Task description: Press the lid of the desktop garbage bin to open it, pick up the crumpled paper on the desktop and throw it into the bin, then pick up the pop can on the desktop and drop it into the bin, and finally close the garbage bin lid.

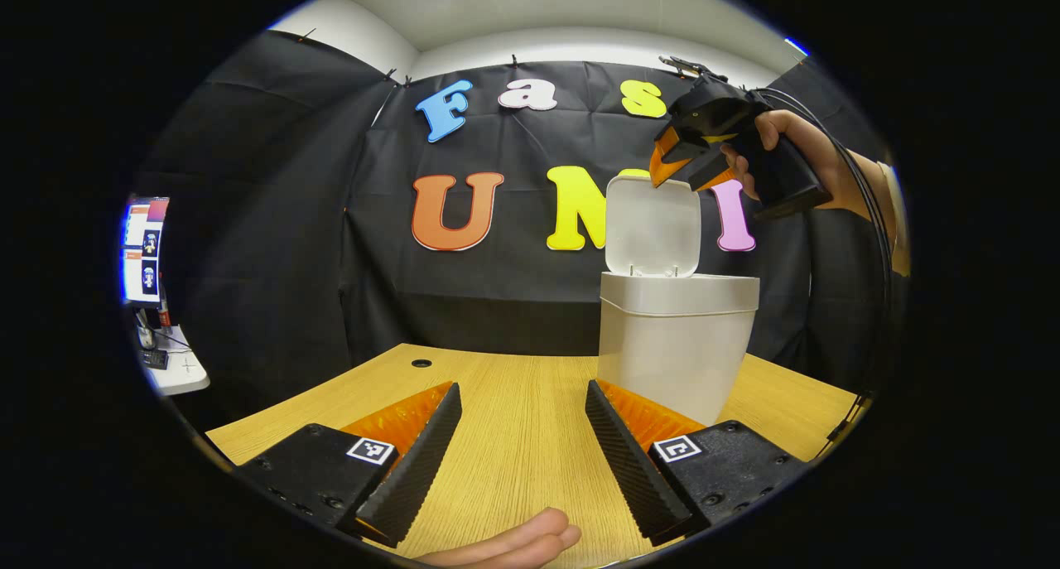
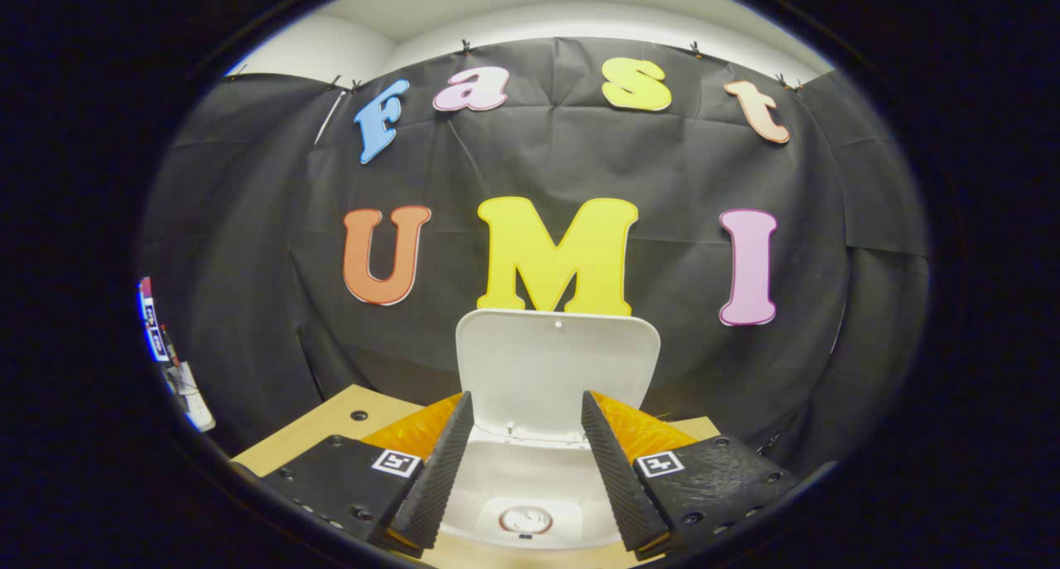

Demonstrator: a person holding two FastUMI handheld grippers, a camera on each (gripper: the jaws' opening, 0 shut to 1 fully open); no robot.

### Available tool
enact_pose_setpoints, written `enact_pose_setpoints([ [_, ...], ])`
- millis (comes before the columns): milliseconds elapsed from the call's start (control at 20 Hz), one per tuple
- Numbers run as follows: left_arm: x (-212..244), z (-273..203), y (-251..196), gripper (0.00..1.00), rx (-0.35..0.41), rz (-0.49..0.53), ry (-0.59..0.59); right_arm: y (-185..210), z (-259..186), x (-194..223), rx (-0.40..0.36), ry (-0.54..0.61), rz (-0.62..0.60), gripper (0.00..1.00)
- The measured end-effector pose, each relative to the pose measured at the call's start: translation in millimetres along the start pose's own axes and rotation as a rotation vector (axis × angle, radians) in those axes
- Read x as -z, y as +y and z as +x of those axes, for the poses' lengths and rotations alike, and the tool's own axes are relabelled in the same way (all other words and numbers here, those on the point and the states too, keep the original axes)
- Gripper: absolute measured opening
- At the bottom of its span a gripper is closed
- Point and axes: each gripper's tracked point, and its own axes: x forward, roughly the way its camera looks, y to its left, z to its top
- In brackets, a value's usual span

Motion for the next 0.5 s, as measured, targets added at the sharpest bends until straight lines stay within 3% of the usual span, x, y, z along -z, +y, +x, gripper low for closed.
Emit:
enact_pose_setpoints([
  [300,4,1,2,0.98,0.006,-0.003,0.02,5,-4,-27,-0.023,-0.022,0.05,0.81],
  [500,1,-3,1,0.98,0.013,0.0,0.013,-6,3,-46,0.006,-0.049,0.056,0.8],
])
